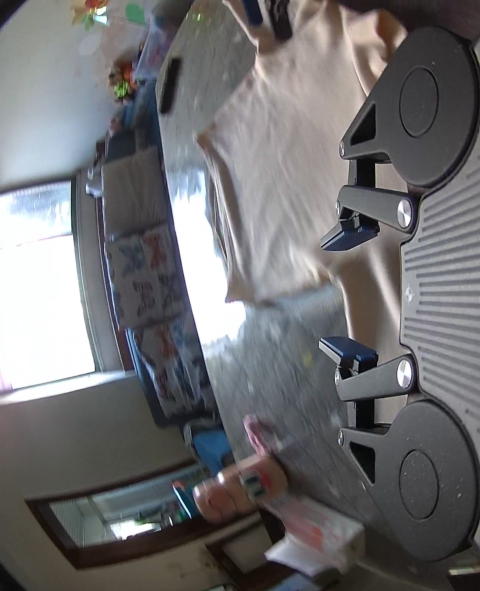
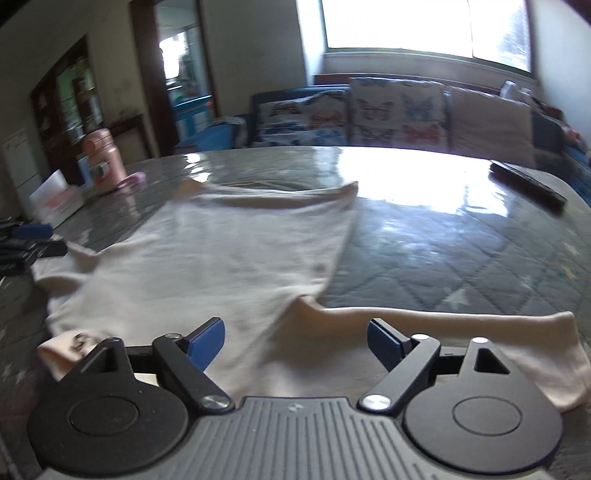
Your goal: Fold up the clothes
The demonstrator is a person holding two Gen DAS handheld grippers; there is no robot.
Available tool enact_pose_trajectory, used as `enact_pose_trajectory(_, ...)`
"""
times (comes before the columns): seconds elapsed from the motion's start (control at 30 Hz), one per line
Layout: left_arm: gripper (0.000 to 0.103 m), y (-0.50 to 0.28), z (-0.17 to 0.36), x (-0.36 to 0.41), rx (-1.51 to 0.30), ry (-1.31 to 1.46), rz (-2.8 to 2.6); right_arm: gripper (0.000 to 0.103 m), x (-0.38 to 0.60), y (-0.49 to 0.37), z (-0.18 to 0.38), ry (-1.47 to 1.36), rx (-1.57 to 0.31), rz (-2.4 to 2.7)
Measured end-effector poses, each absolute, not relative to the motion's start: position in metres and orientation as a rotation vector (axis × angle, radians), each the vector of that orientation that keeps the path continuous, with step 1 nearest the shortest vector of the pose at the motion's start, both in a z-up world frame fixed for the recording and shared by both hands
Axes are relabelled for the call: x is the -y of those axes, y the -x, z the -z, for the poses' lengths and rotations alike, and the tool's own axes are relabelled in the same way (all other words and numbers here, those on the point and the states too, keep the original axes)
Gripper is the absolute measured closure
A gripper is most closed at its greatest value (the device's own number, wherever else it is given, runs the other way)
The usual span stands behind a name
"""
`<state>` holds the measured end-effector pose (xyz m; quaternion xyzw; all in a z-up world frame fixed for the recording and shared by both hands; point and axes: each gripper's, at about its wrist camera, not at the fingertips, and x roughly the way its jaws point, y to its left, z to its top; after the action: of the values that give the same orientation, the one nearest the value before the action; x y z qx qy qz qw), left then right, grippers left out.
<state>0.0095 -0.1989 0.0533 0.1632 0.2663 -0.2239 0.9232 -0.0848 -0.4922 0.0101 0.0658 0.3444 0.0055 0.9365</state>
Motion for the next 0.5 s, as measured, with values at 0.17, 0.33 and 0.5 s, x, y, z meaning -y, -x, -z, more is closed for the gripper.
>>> enact_pose_trajectory(0.17,0.047,-0.004,-0.046,0.242,-0.549,-0.376,0.567,0.019,0.516,0.08,-0.002,-0.163,-0.708,0.051)
enact_pose_trajectory(0.33,0.047,0.002,-0.037,0.275,-0.558,-0.409,0.644,0.019,0.539,0.087,0.002,-0.19,-0.704,0.115)
enact_pose_trajectory(0.5,0.047,0.009,-0.028,0.292,-0.575,-0.434,0.693,0.02,0.557,0.099,0.004,-0.204,-0.696,0.167)
